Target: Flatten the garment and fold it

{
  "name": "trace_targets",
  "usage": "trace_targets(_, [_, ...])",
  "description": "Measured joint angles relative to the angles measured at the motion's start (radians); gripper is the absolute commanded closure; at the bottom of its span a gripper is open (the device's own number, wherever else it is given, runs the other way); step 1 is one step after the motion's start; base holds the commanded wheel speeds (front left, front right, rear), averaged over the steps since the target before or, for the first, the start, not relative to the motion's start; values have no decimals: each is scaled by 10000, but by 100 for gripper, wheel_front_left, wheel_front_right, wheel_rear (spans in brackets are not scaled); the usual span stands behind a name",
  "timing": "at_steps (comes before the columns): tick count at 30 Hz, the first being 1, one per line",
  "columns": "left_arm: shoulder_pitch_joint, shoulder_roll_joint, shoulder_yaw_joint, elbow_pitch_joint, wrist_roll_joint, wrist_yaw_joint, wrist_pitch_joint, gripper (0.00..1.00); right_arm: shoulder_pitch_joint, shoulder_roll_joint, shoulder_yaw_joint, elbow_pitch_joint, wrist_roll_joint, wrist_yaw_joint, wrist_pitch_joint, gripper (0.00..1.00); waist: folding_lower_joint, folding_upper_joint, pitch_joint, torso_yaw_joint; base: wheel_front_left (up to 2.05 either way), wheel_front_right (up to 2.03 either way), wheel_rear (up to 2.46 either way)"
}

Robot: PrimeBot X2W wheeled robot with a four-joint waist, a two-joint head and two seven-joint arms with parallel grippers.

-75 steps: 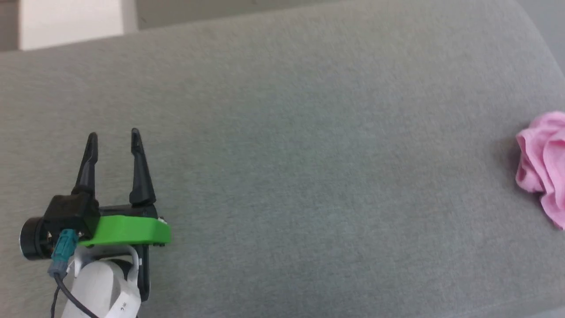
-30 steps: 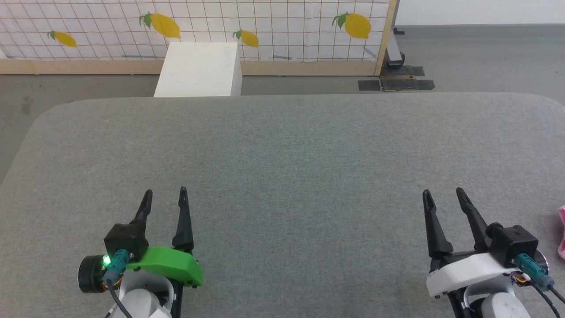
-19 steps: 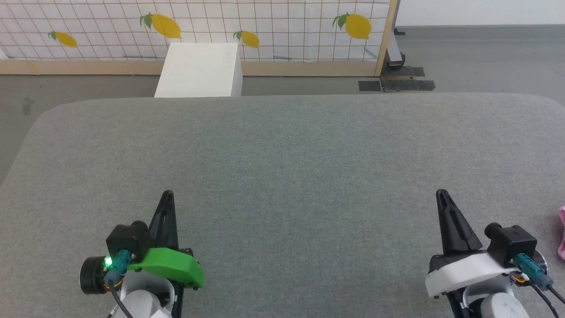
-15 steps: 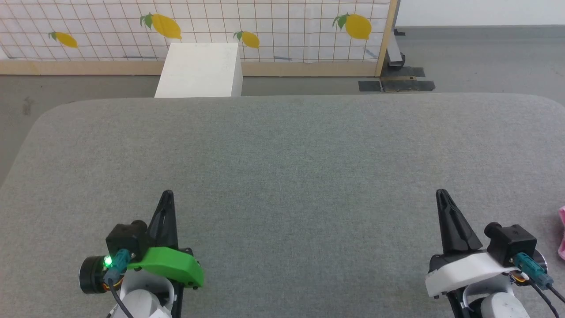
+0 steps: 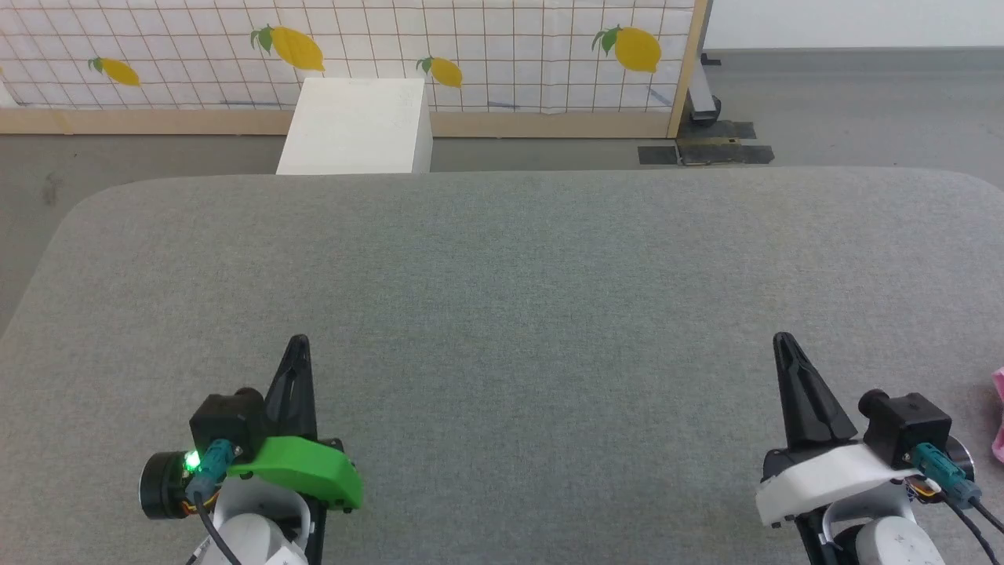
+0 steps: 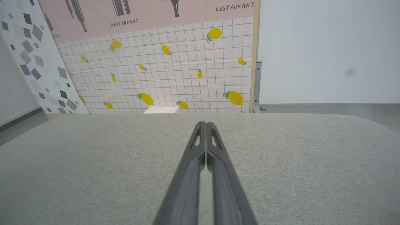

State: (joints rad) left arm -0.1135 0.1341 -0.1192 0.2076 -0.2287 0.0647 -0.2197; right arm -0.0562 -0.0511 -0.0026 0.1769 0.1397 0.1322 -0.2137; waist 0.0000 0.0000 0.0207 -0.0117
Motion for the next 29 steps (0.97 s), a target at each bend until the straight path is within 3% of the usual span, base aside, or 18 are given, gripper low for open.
trace_targets(29, [299, -178, 311, -556, 608, -167, 604, 100, 73, 0, 2, -451, -320, 0, 571, 100, 0, 0, -57, 32, 0, 0, 0])
